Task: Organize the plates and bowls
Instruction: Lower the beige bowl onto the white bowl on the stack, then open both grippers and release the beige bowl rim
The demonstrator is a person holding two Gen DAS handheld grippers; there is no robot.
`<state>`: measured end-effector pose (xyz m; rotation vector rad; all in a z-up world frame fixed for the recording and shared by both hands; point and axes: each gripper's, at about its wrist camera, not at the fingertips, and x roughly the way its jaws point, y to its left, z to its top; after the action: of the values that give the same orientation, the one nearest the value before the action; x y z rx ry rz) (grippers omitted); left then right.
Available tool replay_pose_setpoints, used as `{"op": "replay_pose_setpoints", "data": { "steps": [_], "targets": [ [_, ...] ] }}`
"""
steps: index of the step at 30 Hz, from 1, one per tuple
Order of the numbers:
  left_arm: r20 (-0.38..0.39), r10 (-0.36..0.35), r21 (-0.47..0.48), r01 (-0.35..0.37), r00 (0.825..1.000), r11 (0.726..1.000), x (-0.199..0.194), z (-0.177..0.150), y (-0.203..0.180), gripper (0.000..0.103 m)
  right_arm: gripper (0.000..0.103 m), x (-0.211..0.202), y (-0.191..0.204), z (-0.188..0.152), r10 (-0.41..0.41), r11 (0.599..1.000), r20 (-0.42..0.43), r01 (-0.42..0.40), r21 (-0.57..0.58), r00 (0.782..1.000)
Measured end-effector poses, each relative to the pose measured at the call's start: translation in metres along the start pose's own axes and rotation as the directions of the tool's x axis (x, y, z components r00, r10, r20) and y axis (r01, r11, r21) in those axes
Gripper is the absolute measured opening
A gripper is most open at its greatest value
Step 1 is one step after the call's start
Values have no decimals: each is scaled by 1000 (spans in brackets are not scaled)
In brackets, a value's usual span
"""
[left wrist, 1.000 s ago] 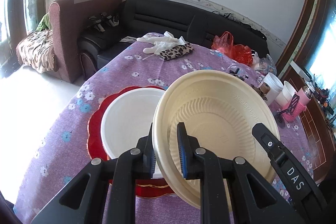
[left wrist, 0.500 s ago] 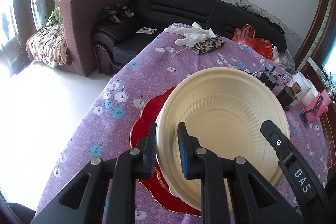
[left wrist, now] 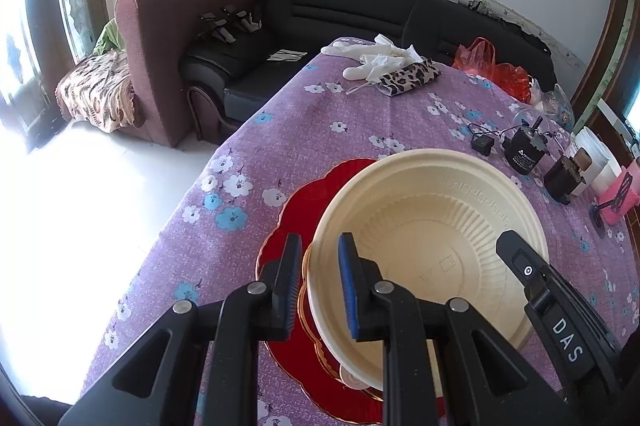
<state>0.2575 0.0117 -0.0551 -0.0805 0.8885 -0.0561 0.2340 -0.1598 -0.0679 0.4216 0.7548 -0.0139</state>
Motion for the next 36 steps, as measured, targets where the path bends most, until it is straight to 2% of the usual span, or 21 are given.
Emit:
{"op": "replay_pose_setpoints", "data": {
  "steps": [4,10,15,18,26,28,30,36],
  "targets": [
    [2,6,-8,-6,1000,1000,-1,0,3,19,21,-3,5,-1,-11,1000,2,11,-27,1000],
    [13,11,-7,-11,1000,1000,-4,0,3,19,21,-14,16,-1,-66,993,58,71,-95,996],
    [22,9,-7,-9,1000,1000,-7,0,4,19,22,-29,15,2,-100,989,128,113,-95,987],
    [32,7,-9,-7,999,1000,-11,0,4,19,26,-41,11,3,-126,986,181,144,-90,976],
    [51,27,-1,-27,998,1000,-25,-5,-1,19,26,-69,-20,3,-109,993,187,114,-18,976],
    [56,34,-2,-34,998,999,-31,-8,-3,26,26,-77,-28,2,-116,992,180,121,-19,977],
    [68,50,-2,-50,996,999,-42,-13,-5,38,26,-87,-39,-1,-126,991,172,132,-24,977],
    [98,59,44,-64,993,997,-78,-34,-30,41,26,-135,-84,-14,-166,986,182,168,5,969]
  ]
}}
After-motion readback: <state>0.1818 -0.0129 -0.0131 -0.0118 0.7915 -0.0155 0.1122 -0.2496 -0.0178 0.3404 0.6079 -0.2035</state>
